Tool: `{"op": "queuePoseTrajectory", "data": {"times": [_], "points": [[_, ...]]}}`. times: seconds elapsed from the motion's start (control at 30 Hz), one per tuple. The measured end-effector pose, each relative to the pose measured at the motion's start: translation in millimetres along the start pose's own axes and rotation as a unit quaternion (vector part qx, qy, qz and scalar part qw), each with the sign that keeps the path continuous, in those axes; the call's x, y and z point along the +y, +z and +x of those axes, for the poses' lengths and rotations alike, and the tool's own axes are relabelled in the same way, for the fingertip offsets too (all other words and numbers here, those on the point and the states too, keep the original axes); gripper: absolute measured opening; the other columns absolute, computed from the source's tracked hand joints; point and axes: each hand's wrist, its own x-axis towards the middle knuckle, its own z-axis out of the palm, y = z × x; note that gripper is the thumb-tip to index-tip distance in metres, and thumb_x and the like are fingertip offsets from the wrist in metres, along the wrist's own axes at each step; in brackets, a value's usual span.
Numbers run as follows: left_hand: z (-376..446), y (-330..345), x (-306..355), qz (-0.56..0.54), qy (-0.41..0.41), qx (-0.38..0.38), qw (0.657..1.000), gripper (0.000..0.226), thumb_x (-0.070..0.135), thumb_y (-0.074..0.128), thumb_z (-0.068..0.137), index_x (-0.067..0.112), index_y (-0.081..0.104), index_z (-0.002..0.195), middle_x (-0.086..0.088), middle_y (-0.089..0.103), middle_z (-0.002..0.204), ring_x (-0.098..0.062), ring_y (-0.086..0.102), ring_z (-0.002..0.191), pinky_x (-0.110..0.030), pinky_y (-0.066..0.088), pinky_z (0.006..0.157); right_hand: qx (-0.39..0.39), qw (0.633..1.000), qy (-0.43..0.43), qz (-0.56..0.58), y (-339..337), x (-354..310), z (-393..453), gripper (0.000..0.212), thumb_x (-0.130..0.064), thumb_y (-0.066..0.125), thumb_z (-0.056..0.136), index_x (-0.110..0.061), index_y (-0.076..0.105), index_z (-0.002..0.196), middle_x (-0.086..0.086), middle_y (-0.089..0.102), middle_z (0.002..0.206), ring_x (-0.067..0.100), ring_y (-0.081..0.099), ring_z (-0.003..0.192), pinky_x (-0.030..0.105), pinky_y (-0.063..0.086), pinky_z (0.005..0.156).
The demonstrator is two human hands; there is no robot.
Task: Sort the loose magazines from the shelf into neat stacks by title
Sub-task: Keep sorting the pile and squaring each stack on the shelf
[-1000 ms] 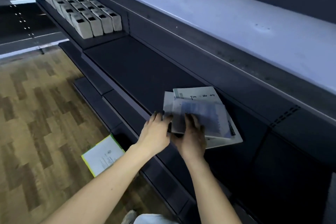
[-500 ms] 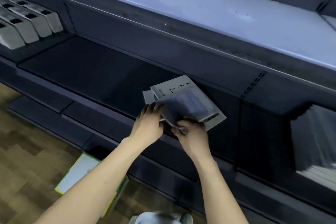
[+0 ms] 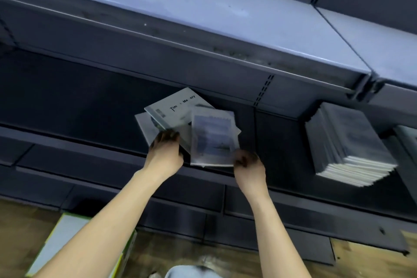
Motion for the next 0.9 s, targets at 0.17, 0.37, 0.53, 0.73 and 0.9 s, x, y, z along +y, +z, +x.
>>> {"op": "queuePoseTrajectory", "data": {"times": [0.17, 0.37, 0.53, 0.73, 0.9], "points": [[-2, 10, 12, 0.027, 0.018, -0.005, 0.999, 0.052, 0.018, 0.047, 0.091, 0.022, 0.041, 0.142, -0.006, 0.036, 0.148, -0.029, 0.034, 0.135, -0.042, 0.037, 0.11, 0.007, 0.992, 0.106, 0.073, -3, 1, 12, 0.055, -0.038, 0.066, 0.092, -0.012, 0.049, 0.138, 0.0, 0.053, 0.127, 0.023, 0.045, 0.127, 0.027, 0.037, 0.101], [-8, 13, 14, 0.05, 0.033, -0.007, 0.998, 0.053, 0.016, 0.052, 0.092, 0.023, 0.042, 0.143, -0.006, 0.033, 0.15, -0.03, 0.03, 0.138, -0.042, 0.035, 0.112, -0.047, 0.985, 0.142, 0.081, 9, -2, 11, 0.037, -0.023, 0.054, 0.099, -0.009, 0.049, 0.132, 0.005, 0.061, 0.115, 0.018, 0.06, 0.092, 0.029, 0.049, 0.075], [-9, 6, 5, 0.03, 0.025, -0.014, 0.999, 0.054, 0.013, 0.053, 0.087, 0.027, 0.045, 0.138, -0.002, 0.039, 0.147, -0.027, 0.037, 0.135, -0.045, 0.044, 0.105, -0.01, 0.991, 0.112, 0.069, 11, -12, 10, 0.041, -0.016, 0.045, 0.101, -0.001, 0.042, 0.139, 0.019, 0.053, 0.131, 0.034, 0.053, 0.121, 0.039, 0.045, 0.099], [-10, 3, 6, 0.03, 0.028, -0.018, 0.999, 0.056, 0.012, 0.051, 0.088, 0.025, 0.043, 0.142, -0.003, 0.036, 0.15, -0.027, 0.035, 0.137, -0.045, 0.041, 0.108, -0.029, 0.981, 0.117, 0.149, 9, -6, 10, 0.032, -0.017, 0.045, 0.1, -0.017, 0.048, 0.132, 0.005, 0.064, 0.101, 0.025, 0.07, 0.077, 0.035, 0.061, 0.061], [-10, 5, 5, 0.034, 0.035, -0.027, 0.998, 0.064, 0.012, 0.052, 0.089, 0.024, 0.033, 0.149, -0.002, 0.025, 0.157, -0.027, 0.025, 0.144, -0.046, 0.032, 0.115, -0.011, 0.978, 0.126, 0.163, 7, 1, 7, 0.038, -0.023, 0.044, 0.104, -0.021, 0.043, 0.142, 0.003, 0.064, 0.1, 0.02, 0.07, 0.067, 0.021, 0.053, 0.048]]}}
